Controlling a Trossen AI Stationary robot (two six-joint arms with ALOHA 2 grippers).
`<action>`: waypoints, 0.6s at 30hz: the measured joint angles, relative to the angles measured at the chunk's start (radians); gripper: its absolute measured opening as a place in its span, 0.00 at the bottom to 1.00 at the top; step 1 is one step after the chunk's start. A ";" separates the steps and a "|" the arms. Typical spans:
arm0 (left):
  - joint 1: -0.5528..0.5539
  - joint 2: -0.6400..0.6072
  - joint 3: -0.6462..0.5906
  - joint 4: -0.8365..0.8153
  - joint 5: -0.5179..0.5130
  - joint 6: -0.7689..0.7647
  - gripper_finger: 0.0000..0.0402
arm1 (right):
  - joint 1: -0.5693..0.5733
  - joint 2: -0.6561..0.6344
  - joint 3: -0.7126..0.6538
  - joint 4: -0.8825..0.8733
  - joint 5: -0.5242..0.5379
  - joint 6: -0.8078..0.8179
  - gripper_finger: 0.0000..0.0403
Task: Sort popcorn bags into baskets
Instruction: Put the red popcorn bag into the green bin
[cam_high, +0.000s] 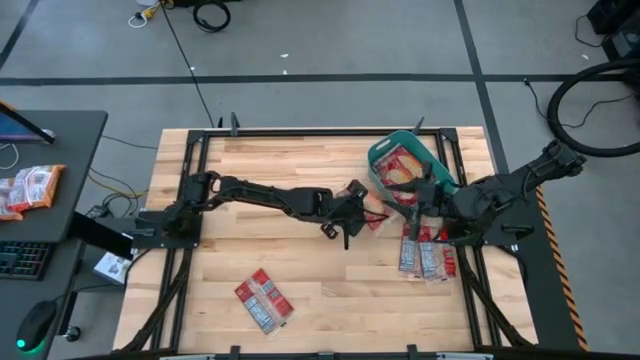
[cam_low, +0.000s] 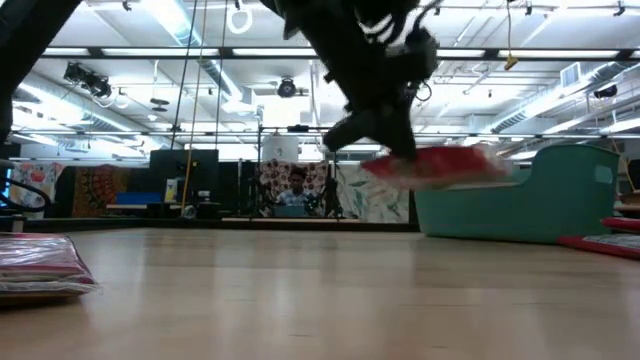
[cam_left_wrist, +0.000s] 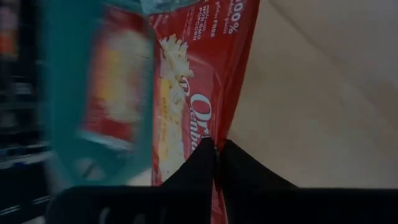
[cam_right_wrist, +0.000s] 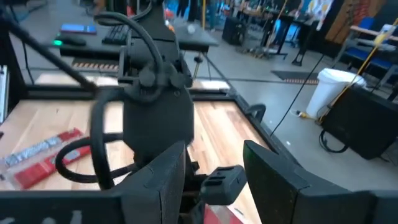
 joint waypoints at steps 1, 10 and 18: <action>0.000 -0.007 0.001 0.023 -0.015 0.007 0.04 | 0.001 -0.008 0.002 0.006 0.005 -0.005 0.42; 0.008 -0.016 0.001 0.178 -0.100 0.108 0.04 | 0.022 -0.071 0.003 0.023 0.008 -0.032 0.42; 0.085 0.038 0.002 0.507 0.068 0.162 0.04 | 0.030 -0.066 0.003 0.065 0.000 -0.057 0.42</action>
